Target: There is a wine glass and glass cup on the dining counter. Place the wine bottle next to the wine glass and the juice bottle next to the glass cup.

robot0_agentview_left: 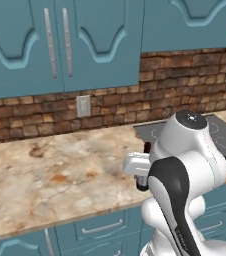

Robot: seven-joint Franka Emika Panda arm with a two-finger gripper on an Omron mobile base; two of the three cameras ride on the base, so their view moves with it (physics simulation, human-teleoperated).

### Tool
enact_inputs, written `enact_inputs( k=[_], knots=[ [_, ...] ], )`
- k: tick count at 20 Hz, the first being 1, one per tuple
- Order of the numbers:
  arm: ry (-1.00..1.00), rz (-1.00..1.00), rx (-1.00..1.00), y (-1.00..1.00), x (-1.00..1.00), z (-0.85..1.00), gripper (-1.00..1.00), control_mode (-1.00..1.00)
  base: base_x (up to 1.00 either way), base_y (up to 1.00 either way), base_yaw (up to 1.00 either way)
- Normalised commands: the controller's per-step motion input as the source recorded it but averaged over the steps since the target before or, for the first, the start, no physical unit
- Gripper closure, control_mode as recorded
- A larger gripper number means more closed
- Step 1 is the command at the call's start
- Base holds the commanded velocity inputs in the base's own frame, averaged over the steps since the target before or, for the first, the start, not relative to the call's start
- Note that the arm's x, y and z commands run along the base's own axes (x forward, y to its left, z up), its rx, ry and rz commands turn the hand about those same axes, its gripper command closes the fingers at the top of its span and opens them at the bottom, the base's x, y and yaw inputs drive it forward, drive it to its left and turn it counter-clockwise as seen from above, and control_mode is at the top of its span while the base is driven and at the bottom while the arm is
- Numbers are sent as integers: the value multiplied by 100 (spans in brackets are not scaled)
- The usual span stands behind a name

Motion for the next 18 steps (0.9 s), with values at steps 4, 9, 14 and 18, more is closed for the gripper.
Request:
enact_inputs(
  k=[4, 9, 14, 18],
  knots=[
    [0, 0, 0, 0, 0, 0, -100, 100, 21, 35, 0],
    [0, 0, 0, 0, 0, 0, -100, 100, 1, 4, -1],
    [0, 0, 0, 0, 0, 0, -100, 100, 0, 0, 0],
    [0, 0, 0, 0, 0, 0, -100, 100, 0, 0, 0]
  ],
)
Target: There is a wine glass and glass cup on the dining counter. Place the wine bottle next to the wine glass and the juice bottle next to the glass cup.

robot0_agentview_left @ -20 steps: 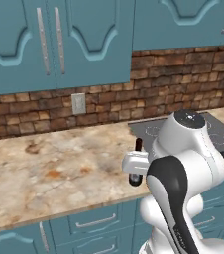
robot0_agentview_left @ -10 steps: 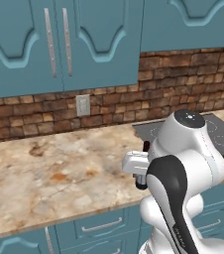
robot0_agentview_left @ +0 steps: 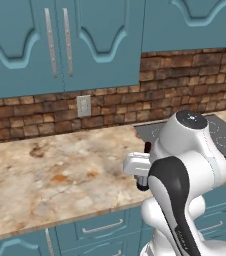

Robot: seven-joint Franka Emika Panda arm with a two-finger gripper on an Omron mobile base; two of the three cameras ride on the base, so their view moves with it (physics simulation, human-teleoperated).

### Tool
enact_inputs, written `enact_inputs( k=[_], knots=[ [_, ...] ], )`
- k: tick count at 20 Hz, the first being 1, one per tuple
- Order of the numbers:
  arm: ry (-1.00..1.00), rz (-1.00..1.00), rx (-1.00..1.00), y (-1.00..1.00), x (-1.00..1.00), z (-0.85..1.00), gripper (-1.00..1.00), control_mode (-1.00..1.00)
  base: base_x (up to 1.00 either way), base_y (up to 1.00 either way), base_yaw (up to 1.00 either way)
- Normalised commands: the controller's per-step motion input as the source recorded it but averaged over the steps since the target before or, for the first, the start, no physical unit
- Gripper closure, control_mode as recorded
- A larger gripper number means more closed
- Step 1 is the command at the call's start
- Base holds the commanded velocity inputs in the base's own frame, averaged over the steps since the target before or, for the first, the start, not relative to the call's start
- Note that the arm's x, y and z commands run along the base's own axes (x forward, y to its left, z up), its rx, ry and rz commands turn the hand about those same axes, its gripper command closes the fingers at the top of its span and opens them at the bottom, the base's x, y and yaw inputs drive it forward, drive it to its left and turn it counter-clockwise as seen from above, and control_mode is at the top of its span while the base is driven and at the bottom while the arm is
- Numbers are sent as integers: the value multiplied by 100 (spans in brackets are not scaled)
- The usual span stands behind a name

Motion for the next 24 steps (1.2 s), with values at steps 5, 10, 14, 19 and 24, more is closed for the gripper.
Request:
enact_inputs(
  k=[5, 10, 14, 19, 24],
  knots=[
    [0, 0, 0, 0, 0, 0, -100, 100, 0, 0, 0],
    [-4, -21, -9, 19, 6, 7, -100, -100, 0, 0, 0],
    [-1, -31, -12, 29, 11, 7, -100, -100, 0, 0, 0],
    [0, -32, -7, 23, 10, 1, -100, -100, 0, 0, 0],
    [-9, -37, -17, 11, 4, -3, -100, -100, 0, 0, 0]
  ],
)
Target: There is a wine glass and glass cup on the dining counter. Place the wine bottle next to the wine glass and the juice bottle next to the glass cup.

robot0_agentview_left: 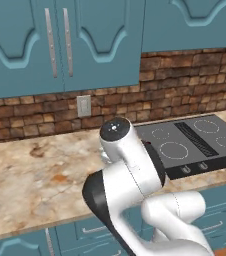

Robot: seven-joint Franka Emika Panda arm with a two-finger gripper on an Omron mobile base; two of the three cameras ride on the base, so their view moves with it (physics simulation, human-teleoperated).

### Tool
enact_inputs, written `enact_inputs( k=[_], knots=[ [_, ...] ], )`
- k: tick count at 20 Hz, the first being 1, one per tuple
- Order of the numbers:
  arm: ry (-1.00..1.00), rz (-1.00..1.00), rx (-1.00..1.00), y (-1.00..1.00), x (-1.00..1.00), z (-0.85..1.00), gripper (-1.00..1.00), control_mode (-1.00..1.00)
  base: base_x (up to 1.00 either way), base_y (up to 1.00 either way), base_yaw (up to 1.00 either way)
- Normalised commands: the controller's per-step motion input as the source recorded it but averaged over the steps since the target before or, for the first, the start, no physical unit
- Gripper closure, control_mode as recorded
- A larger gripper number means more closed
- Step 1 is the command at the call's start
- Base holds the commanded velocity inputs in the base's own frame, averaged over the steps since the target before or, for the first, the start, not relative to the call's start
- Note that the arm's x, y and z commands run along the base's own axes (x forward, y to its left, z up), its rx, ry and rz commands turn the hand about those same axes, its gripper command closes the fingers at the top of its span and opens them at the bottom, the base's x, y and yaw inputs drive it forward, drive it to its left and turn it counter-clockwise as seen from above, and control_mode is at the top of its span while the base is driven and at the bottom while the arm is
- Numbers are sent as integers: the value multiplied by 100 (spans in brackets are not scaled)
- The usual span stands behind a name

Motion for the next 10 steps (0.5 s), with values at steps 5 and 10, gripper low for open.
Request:
enact_inputs(
  k=[5, 10],
  knots=[
    [-22, -39, -24, 2, 0, -6, -100, -100, 0, 0, 0],
    [-15, -29, -21, 0, 6, -7, -100, -100, 0, 0, 0]
  ],
)
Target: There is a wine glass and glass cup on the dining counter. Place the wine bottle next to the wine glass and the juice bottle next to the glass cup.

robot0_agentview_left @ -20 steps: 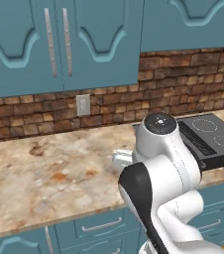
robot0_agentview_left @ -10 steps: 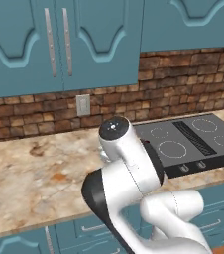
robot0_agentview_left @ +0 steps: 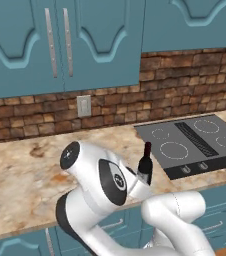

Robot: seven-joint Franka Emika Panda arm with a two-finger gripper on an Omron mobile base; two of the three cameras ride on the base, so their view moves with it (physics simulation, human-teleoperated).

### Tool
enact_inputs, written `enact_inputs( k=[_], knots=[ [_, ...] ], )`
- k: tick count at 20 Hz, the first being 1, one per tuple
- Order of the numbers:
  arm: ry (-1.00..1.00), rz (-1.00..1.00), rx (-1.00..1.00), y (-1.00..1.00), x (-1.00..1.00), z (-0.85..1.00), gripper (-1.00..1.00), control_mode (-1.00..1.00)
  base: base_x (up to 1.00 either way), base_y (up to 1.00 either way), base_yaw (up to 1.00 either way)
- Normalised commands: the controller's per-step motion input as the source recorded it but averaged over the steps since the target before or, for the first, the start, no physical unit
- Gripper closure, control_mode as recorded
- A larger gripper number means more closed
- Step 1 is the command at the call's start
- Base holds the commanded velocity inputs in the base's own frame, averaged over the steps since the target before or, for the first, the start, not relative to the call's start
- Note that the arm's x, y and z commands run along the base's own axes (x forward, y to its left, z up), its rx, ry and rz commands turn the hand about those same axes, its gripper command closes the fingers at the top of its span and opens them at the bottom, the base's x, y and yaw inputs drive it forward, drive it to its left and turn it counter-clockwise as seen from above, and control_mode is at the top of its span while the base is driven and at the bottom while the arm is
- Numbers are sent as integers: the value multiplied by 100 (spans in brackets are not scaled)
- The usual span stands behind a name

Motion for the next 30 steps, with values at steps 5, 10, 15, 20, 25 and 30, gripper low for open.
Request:
enact_inputs(
  k=[5, 10, 15, 20, 25, 30],
  knots=[
    [-5, -23, -8, 0, 14, -5, -100, -100, 0, 0, 0],
    [-2, -12, -4, -7, 11, -6, -100, -100, 0, 0, 0],
    [-1, 0, -2, -15, 10, -13, -100, -100, 0, 0, 0],
    [-12, 13, -13, -14, 7, -24, -100, -100, 0, 0, 0],
    [-2, 8, -3, -15, 23, -15, -100, -100, 0, 0, 0],
    [0, 0, 0, -7, 32, -13, -100, -100, 0, 0, 0]
  ],
)
